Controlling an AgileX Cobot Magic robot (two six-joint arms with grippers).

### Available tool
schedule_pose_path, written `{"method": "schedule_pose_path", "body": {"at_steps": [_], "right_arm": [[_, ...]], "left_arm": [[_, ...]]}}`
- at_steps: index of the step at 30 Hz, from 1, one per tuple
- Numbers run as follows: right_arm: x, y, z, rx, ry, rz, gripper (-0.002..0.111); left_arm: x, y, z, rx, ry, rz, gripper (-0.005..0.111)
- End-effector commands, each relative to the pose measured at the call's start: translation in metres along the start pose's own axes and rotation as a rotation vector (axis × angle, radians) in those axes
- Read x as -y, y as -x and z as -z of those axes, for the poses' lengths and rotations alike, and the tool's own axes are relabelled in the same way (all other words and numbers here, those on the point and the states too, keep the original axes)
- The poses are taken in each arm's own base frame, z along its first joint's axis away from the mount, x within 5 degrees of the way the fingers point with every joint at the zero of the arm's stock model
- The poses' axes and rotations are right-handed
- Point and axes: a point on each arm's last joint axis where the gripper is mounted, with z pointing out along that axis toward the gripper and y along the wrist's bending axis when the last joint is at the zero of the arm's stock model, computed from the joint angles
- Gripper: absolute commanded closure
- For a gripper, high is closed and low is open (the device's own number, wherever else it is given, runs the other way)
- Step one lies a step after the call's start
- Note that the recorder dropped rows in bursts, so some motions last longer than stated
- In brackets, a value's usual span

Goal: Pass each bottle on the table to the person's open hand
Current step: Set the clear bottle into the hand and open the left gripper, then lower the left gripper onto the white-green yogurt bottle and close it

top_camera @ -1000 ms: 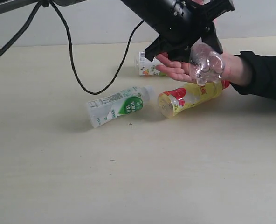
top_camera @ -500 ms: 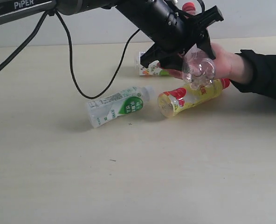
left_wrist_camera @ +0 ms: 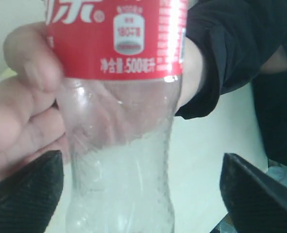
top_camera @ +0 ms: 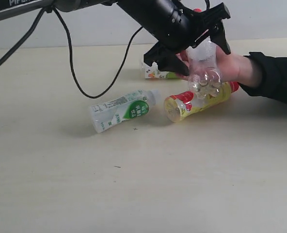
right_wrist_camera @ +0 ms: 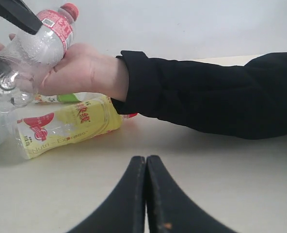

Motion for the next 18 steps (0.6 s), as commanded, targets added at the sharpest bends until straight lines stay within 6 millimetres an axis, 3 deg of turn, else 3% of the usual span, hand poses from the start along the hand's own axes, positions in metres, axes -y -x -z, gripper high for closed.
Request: {"method": "schedule_pose_path", "body": {"at_steps": [1,2,6,12,15,18], "right_arm": [[0.0,-0.001,-0.001,0.003,-0.001,0.004,0.108],[0.0,-0.001,-0.001,0.003,-0.001,0.004,0.108],[0.0,-0.001,-0.001,0.003,-0.001,0.004,0.108],[0.0,-0.001,-0.001,0.003,-0.001,0.004,0.108],[0.0,-0.001,-0.001,0.003,-0.001,0.004,0.108],[0.0,-0.001,-0.001,0.003,-0.001,0.004,0.108]], "left_arm": [[0.011,0.002,0.034,0.006,-0.016,-0.069,0.023],[0.014,0.0,0.048,-0.012,-0.008,-0.135,0.023],[0.02,-0.007,0.073,-0.037,0.055,-0.303,0.023],[0.016,-0.014,0.107,-0.04,0.267,-0.432,0.023],[0.012,-0.012,0.116,-0.016,0.359,-0.523,0.023],[-0.006,-0.013,0.12,-0.045,0.514,-0.655,0.023]]}}
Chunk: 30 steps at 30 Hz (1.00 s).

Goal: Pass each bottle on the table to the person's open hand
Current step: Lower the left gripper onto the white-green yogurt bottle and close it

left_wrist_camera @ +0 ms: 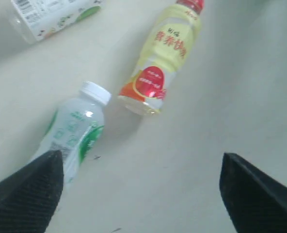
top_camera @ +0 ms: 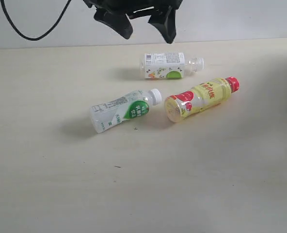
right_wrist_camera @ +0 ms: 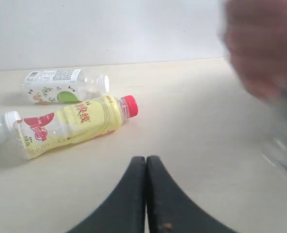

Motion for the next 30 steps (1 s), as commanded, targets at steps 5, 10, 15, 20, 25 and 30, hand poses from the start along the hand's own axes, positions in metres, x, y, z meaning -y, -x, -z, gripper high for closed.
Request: {"method": "schedule_pose_path", "body": {"at_steps": [5,10,15,20,25,30], "right_arm": [[0.0,-0.001,-0.001,0.003,-0.001,0.004,0.108],[0.0,-0.001,-0.001,0.003,-0.001,0.004,0.108],[0.0,-0.001,-0.001,0.003,-0.001,0.004,0.108],[0.0,-0.001,-0.001,0.003,-0.001,0.004,0.108],[0.0,-0.001,-0.001,0.003,-0.001,0.004,0.108],[0.0,-0.001,-0.001,0.003,-0.001,0.004,0.108]], "left_arm": [[-0.027,-0.034,-0.029,-0.194,0.168,-0.337,0.023],[-0.035,-0.048,-0.052,-0.29,0.16,-0.39,0.023],[-0.037,-0.046,-0.062,-0.275,0.157,-0.43,0.023],[-0.038,-0.045,-0.068,-0.264,0.155,-0.457,0.023],[-0.039,-0.045,-0.076,-0.273,0.154,-0.461,0.023],[-0.042,-0.047,-0.088,-0.291,0.15,-0.466,0.023]]}}
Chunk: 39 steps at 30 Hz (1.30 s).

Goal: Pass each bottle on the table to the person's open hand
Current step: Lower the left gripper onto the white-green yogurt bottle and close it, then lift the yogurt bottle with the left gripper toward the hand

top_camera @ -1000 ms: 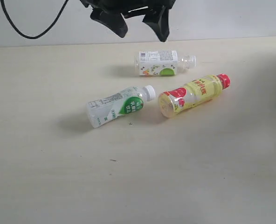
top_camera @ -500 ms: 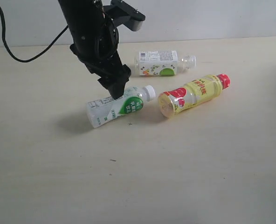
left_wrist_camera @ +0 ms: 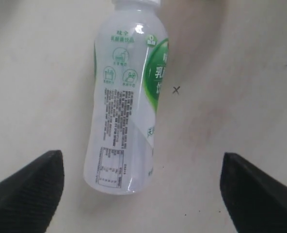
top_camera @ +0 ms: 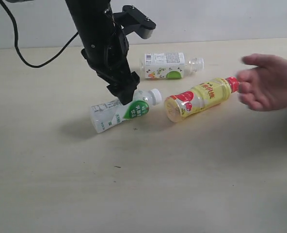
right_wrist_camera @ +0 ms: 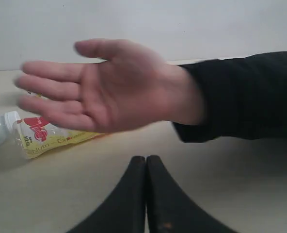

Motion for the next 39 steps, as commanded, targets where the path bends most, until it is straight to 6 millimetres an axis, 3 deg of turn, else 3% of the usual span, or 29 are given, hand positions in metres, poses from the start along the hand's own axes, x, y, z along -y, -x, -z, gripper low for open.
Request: {"method": "schedule_pose_path", "body": {"at_steps": [1,12,35,39], "right_arm": [[0.0,-0.001,-0.001,0.003,-0.001,0.004,0.108],[0.0,-0.001,-0.001,0.003,-0.001,0.004,0.108],[0.0,-0.001,-0.001,0.003,-0.001,0.004,0.108],[0.0,-0.001,-0.001,0.003,-0.001,0.004,0.108]], "left_arm": [[-0.002,0.002,-0.012,-0.005,-0.002,-0.012,0.023],[-0.014,-0.001,-0.041,-0.033,-0.019,0.017,0.023],[-0.014,-0.001,-0.104,-0.097,-0.055,0.0,0.023],[-0.014,-0.001,-0.105,-0.099,-0.056,0.002,0.033]]}}
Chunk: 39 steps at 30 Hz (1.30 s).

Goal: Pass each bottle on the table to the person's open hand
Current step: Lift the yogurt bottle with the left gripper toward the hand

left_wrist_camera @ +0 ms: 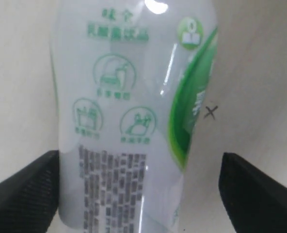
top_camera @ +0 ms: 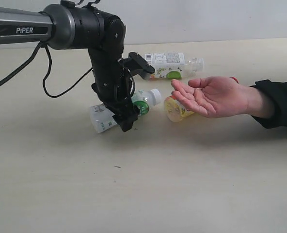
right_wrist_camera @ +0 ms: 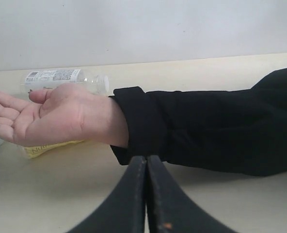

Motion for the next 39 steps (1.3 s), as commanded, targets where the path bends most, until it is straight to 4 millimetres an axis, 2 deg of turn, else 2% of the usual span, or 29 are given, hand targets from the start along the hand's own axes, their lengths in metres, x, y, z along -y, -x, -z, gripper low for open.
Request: {"method": "schedule_pose_path", "body": {"at_steps": [1,3,8,12,17,28,34,39], "right_arm": [[0.0,-0.001,-0.001,0.003,-0.001,0.004,0.108],[0.0,-0.001,-0.001,0.003,-0.001,0.004,0.108],[0.0,-0.001,-0.001,0.003,-0.001,0.004,0.108],[0.0,-0.001,-0.001,0.003,-0.001,0.004,0.108],[0.0,-0.001,-0.001,0.003,-0.001,0.004,0.108],[0.0,-0.001,-0.001,0.003,-0.001,0.004,0.108],[0.0,-0.001,-0.001,0.003,-0.001,0.004,0.108],[0.0,-0.001,-0.001,0.003,-0.001,0.004,0.108]], "left_arm": [[0.0,0.0,-0.001,0.009,-0.005,0.013,0.04],[0.0,0.0,-0.001,0.009,-0.005,0.023,0.056],[0.0,-0.001,-0.001,-0.006,-0.011,0.031,0.107],[0.0,-0.005,0.002,-0.047,-0.01,0.066,0.107],[0.005,-0.01,0.023,-0.065,-0.023,0.073,0.107],[0.014,-0.02,0.115,0.107,-0.005,0.227,0.107],[0.048,-0.016,0.155,0.22,-0.043,0.328,0.107],[0.08,-0.007,0.164,0.247,-0.096,0.546,0.107]]}}
